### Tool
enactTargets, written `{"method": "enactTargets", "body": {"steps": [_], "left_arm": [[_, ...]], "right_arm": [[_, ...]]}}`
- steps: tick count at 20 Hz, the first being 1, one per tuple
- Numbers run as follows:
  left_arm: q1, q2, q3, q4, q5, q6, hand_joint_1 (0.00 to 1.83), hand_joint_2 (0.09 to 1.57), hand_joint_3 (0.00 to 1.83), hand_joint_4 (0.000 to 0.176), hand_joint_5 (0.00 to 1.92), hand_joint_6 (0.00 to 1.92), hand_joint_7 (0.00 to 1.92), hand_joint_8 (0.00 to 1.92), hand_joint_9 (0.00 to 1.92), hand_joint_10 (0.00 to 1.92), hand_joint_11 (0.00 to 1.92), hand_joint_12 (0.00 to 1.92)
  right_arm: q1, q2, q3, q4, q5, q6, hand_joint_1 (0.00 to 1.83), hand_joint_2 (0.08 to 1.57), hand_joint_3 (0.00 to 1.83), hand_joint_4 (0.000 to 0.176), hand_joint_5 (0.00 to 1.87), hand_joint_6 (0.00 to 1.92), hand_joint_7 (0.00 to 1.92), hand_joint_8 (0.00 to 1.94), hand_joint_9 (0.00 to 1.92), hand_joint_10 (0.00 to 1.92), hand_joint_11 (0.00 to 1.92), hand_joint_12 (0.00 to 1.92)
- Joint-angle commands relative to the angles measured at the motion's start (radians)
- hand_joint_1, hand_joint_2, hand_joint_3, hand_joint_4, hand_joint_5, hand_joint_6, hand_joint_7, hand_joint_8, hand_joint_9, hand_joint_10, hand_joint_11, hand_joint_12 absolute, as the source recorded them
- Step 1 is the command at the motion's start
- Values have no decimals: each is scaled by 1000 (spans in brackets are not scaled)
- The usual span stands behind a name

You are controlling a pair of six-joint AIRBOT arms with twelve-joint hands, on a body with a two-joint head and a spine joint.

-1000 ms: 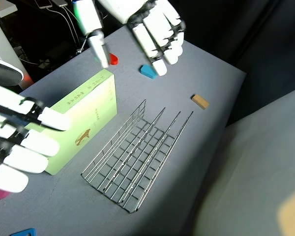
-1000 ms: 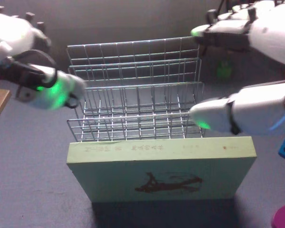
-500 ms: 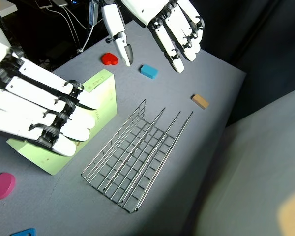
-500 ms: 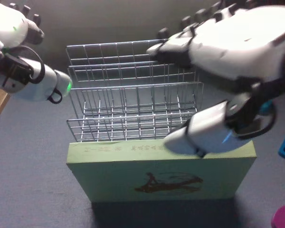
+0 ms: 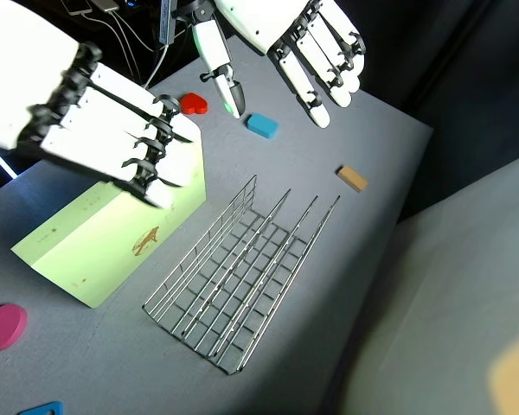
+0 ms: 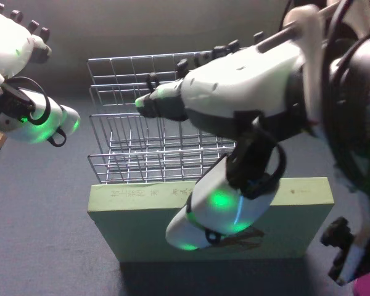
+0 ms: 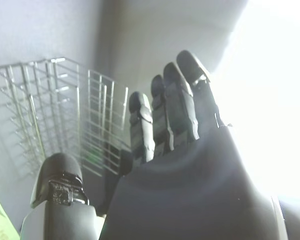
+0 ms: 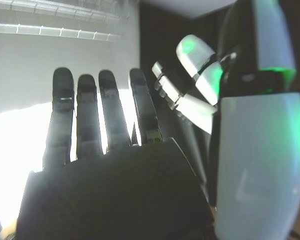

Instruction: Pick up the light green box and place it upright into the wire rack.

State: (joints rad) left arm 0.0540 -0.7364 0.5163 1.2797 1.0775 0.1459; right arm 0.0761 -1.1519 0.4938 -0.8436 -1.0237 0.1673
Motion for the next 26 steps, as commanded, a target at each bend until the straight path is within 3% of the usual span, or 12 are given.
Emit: {"method": "enactTargets", "body": {"steps": [1,10,23,24,26], "left_arm": [[-8,8,7,105,-7,10,114,1161,1,80,272,1,227,2,230,1,0,747],[-13,35,15,121,-34,9,131,1156,0,81,272,0,229,2,231,1,0,749],[-29,39,13,108,-36,28,132,1157,0,80,281,3,230,1,225,0,0,768],[-29,39,12,108,-35,28,132,1157,0,79,282,3,230,0,225,0,0,768],[-29,40,12,108,-34,28,141,1156,0,78,290,6,232,1,224,0,0,766]], "right_arm": [[3,-6,10,-94,26,11,768,840,0,107,78,1,53,0,39,0,0,484],[-79,-111,107,-108,34,49,767,841,0,107,54,0,40,0,26,0,0,463],[-169,-168,136,-172,59,122,772,859,4,107,70,4,47,1,33,2,0,477],[-174,-168,138,-180,59,128,773,863,4,103,75,4,55,2,40,3,0,507],[-184,-171,149,-190,63,135,789,894,9,54,136,15,127,12,90,13,0,596]]}}
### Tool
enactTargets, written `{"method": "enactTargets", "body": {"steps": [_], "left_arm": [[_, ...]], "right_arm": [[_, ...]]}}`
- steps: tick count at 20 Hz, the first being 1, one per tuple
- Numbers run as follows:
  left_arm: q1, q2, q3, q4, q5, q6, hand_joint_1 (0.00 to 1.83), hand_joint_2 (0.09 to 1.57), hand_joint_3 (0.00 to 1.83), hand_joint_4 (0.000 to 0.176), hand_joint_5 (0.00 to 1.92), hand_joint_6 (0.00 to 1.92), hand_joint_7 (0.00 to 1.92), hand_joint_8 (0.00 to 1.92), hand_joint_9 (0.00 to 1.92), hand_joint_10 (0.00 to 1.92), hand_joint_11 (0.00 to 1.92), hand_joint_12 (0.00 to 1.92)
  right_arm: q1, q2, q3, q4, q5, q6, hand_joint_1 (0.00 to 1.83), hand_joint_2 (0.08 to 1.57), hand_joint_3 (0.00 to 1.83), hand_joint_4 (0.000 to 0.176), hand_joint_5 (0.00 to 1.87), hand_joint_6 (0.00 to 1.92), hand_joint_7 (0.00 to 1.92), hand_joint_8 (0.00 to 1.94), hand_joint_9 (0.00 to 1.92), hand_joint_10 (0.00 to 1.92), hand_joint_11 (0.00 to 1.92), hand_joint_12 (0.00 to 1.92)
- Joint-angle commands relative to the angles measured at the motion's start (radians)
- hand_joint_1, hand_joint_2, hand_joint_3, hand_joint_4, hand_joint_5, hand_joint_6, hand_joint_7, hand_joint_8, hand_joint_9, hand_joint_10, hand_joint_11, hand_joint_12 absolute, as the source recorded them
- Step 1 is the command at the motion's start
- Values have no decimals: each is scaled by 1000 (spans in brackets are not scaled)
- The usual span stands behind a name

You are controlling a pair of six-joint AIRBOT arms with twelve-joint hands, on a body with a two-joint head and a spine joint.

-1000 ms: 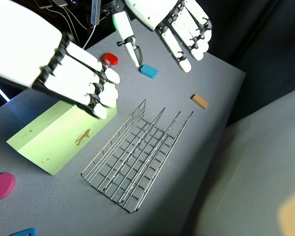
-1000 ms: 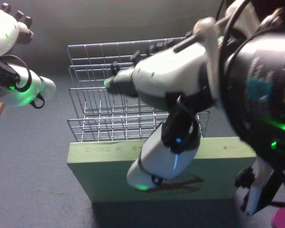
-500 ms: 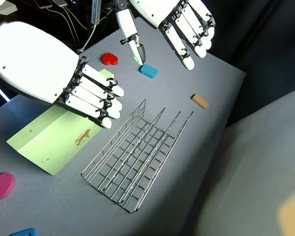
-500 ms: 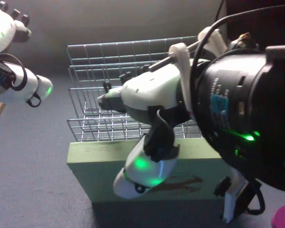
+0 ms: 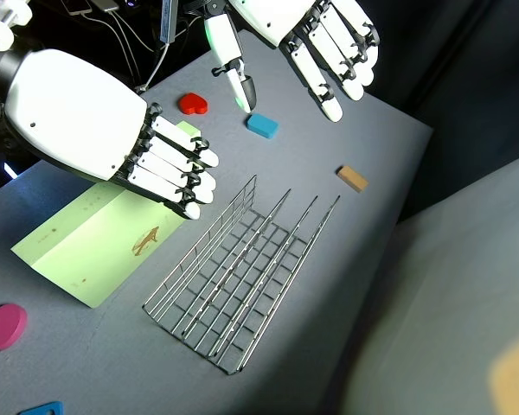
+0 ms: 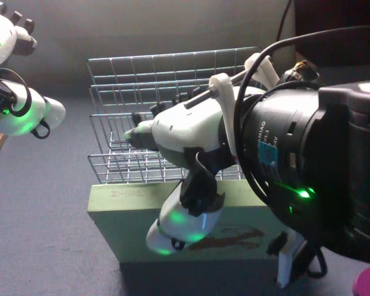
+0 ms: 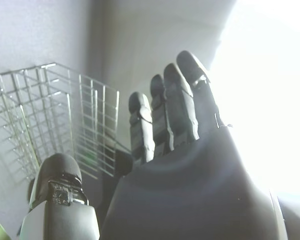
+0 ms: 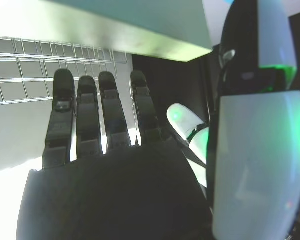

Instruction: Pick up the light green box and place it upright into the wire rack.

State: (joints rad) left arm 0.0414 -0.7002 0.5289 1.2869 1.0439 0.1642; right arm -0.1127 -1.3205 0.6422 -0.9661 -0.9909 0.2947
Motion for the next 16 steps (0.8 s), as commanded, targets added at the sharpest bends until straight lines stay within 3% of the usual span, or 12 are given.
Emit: {"method": "enactTargets", "body": {"steps": [1,3,4,7,8,9,12,13,14,15,16], "left_arm": [[-18,3,0,101,0,9,143,1157,0,78,292,6,234,2,224,0,0,766],[-18,3,-1,101,4,4,143,1157,0,78,292,6,236,3,224,0,0,766],[-18,3,-1,101,4,1,142,1159,1,79,293,5,240,4,229,2,0,768],[-18,3,-1,101,8,-7,141,1160,2,78,294,5,243,4,231,3,0,770],[-18,3,-2,101,9,-9,140,1161,2,78,294,4,243,4,232,3,0,771],[-18,3,-2,101,10,-10,140,1161,2,78,294,4,243,4,232,3,0,771],[-18,3,-3,96,22,-25,140,1161,1,78,293,3,244,4,233,3,0,774],[-18,3,-3,96,22,-25,140,1161,1,78,294,3,244,3,232,2,0,774],[-18,3,-4,96,22,-25,140,1161,1,78,294,3,244,3,232,2,0,774],[-18,3,-6,94,23,-25,140,1161,1,78,294,3,244,3,232,2,0,774],[-18,3,-6,92,23,-25,140,1161,1,78,294,3,244,3,232,2,0,774]], "right_arm": [[-1,-4,10,-72,34,8,804,902,8,44,183,21,180,17,129,19,0,682],[-16,-5,27,-72,44,8,832,938,14,23,272,28,276,21,204,26,0,831],[-22,-5,31,-73,45,7,864,989,10,0,397,21,391,10,319,25,0,1032],[-33,-5,34,-74,44,2,898,1020,5,0,487,14,515,7,448,26,74,1152],[-34,-5,34,-74,42,0,948,1049,4,0,623,19,700,14,625,41,255,1178],[-33,-5,34,-74,41,-1,948,1049,4,0,623,19,700,14,625,41,255,1178],[-27,-4,34,-74,40,-6,1046,1088,2,0,831,29,943,29,884,73,475,1207],[-26,-3,34,-74,40,-8,1216,1157,0,0,823,1020,981,1102,982,375,680,1332],[-24,-2,34,-75,40,-11,1216,1157,0,0,823,1020,981,1102,982,375,680,1332],[-23,-1,34,-81,40,-14,1332,1154,9,0,837,984,913,1158,859,1181,746,1383],[-22,0,34,-83,40,-18,1357,1155,0,0,853,954,886,1166,861,1348,801,1444]]}}
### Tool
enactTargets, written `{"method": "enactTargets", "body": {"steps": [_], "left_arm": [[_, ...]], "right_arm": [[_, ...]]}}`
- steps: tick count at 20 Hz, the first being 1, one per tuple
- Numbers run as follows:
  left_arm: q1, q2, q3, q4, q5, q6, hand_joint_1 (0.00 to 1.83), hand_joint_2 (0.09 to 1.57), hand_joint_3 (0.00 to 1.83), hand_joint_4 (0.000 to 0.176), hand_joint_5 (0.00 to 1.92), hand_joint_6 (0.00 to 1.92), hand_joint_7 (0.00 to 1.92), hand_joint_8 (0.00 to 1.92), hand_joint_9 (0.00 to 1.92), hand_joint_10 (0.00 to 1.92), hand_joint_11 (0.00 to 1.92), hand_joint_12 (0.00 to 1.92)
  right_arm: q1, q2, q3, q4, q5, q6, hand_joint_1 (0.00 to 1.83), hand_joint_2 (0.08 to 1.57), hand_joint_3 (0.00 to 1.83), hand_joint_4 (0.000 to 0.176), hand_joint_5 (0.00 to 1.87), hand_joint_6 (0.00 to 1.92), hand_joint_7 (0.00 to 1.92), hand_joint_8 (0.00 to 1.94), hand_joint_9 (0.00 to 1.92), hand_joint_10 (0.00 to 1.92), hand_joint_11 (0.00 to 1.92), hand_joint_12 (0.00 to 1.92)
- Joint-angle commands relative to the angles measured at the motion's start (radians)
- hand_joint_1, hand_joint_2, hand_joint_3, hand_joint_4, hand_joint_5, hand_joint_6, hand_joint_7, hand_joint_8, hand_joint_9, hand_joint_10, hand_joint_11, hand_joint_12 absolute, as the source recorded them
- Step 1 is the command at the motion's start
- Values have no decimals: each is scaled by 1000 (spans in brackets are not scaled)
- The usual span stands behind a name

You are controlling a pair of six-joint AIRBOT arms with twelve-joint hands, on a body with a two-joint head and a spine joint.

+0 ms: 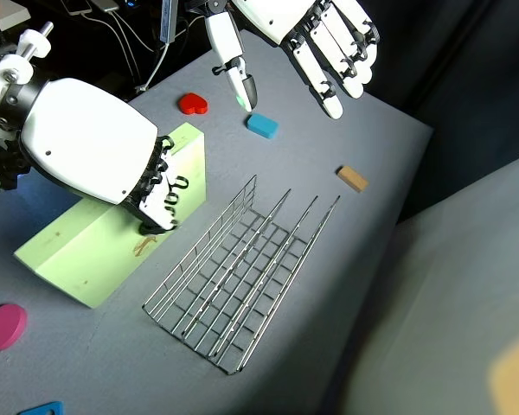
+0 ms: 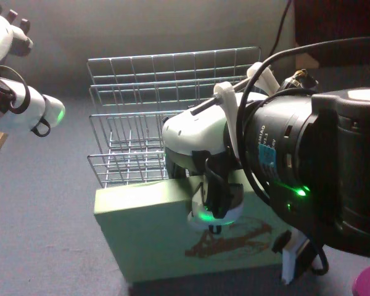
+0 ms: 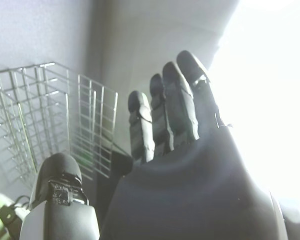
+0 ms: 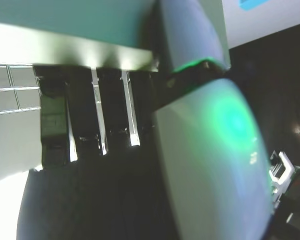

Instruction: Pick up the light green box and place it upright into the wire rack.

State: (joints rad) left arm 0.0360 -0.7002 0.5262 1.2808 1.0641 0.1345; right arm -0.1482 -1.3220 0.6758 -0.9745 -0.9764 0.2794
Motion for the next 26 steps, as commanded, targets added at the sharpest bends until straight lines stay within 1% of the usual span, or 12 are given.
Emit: {"method": "enactTargets", "body": {"steps": [1,4,7,10,11,12,13,14,18,20,23,26], "left_arm": [[-13,3,-3,95,4,5,138,1161,1,78,295,3,244,3,226,0,0,774],[-12,3,-4,94,5,10,133,1163,1,78,286,0,245,2,221,0,0,769],[-12,4,-4,94,7,13,133,1163,1,78,284,0,246,2,223,1,0,765],[-12,6,-4,94,10,15,135,1163,1,78,284,0,247,2,224,1,0,763],[-12,7,-4,94,10,16,136,1163,1,78,285,0,248,2,225,2,0,762],[-12,8,-4,94,10,20,137,1162,1,78,285,0,248,2,226,2,0,761],[-12,9,-4,94,12,22,137,1162,1,78,285,0,248,2,226,2,0,761],[-11,10,-5,94,12,26,137,1162,1,78,285,0,247,2,225,1,0,760],[-3,16,-8,94,12,31,136,1164,1,78,291,2,245,1,223,0,0,756],[-2,20,-10,93,12,31,149,1162,0,78,286,0,246,1,223,0,0,752],[-2,23,-10,87,12,31,145,1163,0,78,277,0,239,0,225,1,0,728],[-3,24,-10,87,12,31,141,1163,0,78,277,0,239,0,225,0,0,726]], "right_arm": [[16,2,0,-80,26,-6,1368,1144,0,0,870,913,917,1121,884,1372,842,1505],[31,9,-1,-80,26,-12,1366,1152,0,0,859,910,929,1135,839,1425,809,1522],[56,20,-7,-69,25,-31,1365,1153,0,0,863,904,921,1136,838,1442,800,1539],[113,60,-28,-14,51,-47,1364,1153,0,0,868,903,909,1143,845,1439,786,1534],[136,75,-40,-13,61,-47,1375,1126,0,0,925,797,972,1067,908,1389,794,1515],[160,87,-51,-12,64,-55,1367,1147,0,0,869,888,930,1123,861,1415,785,1512],[184,95,-59,-12,62,-68,1367,1147,0,0,869,888,930,1123,861,1415,785,1512],[215,101,-66,-12,50,-82,1364,1158,1,0,843,930,909,1155,840,1437,773,1518],[275,105,-67,-9,43,-131,1364,1156,0,0,846,928,912,1155,843,1427,786,1469],[290,104,-67,-24,48,-142,1365,1156,0,0,853,922,904,1161,846,1424,789,1467],[297,101,-64,-110,54,-130,1364,1156,0,0,859,916,903,1170,839,1426,788,1469],[308,91,-52,-135,61,-122,1363,1159,0,0,843,941,898,1174,839,1430,793,1485]]}}
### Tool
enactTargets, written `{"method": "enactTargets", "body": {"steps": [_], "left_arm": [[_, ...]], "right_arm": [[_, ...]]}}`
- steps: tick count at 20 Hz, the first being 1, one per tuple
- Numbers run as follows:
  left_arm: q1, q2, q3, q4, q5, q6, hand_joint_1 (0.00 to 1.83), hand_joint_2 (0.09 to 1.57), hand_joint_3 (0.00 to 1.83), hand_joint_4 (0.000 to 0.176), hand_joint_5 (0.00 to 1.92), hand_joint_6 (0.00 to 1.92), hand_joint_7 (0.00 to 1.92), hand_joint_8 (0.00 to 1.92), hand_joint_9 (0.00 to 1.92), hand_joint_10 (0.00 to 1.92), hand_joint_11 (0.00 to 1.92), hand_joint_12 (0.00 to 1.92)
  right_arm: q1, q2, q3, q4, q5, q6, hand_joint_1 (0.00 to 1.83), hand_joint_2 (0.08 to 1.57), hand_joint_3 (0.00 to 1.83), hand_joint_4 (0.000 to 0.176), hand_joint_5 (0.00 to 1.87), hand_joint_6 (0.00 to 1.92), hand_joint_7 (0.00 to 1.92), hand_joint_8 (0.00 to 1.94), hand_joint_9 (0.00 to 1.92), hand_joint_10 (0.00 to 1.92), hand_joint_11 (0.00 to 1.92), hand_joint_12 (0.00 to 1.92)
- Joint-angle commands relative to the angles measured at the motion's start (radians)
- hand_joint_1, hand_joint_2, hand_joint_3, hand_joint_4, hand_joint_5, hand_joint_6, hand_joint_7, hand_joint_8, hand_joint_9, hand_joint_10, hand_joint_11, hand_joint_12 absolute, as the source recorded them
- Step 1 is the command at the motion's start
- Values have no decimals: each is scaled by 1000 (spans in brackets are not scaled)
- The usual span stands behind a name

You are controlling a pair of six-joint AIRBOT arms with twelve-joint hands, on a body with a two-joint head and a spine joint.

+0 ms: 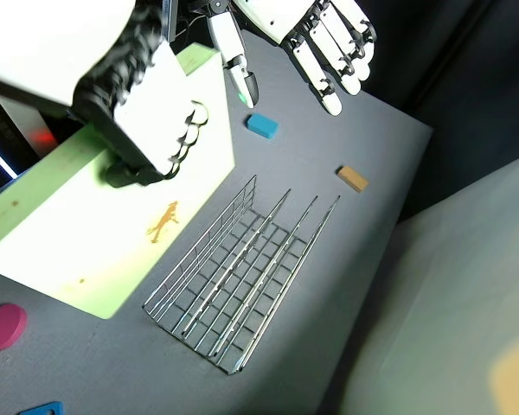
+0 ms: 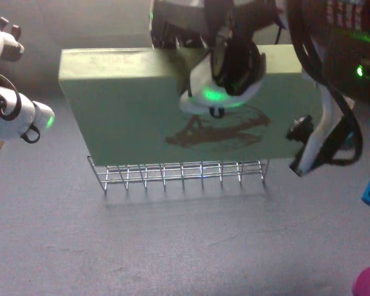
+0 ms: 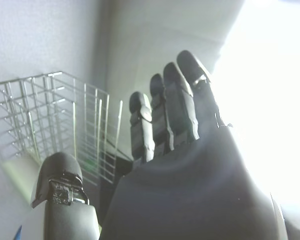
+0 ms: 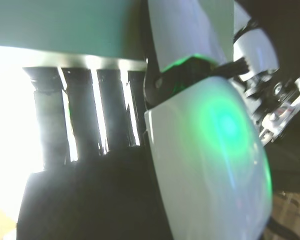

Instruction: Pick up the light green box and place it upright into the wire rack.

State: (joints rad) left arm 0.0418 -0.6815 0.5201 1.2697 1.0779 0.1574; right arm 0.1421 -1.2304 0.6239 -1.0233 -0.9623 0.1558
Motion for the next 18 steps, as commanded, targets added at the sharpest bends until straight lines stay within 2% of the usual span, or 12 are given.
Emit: {"method": "enactTargets", "body": {"steps": [1,7,13,18], "left_arm": [[-9,5,-5,98,-2,8,141,1163,0,78,277,0,239,0,225,0,0,726],[-12,5,-4,98,-2,8,140,1164,0,78,282,2,248,3,233,3,0,755],[-14,5,-5,98,-2,8,139,1165,1,78,281,1,247,2,234,3,0,756],[-16,5,-5,98,-5,8,141,1168,1,78,289,3,252,2,234,0,0,767]], "right_arm": [[19,-9,7,-109,51,6,1363,1159,0,0,843,941,898,1174,839,1430,793,1485],[5,-49,42,-193,75,39,1363,1158,0,0,854,929,893,1179,845,1424,791,1488],[-18,-103,113,-199,78,80,1364,1157,0,0,854,929,895,1179,844,1422,785,1485],[-38,-124,137,-233,84,117,1365,1154,0,0,871,912,896,1177,846,1415,784,1477]]}}
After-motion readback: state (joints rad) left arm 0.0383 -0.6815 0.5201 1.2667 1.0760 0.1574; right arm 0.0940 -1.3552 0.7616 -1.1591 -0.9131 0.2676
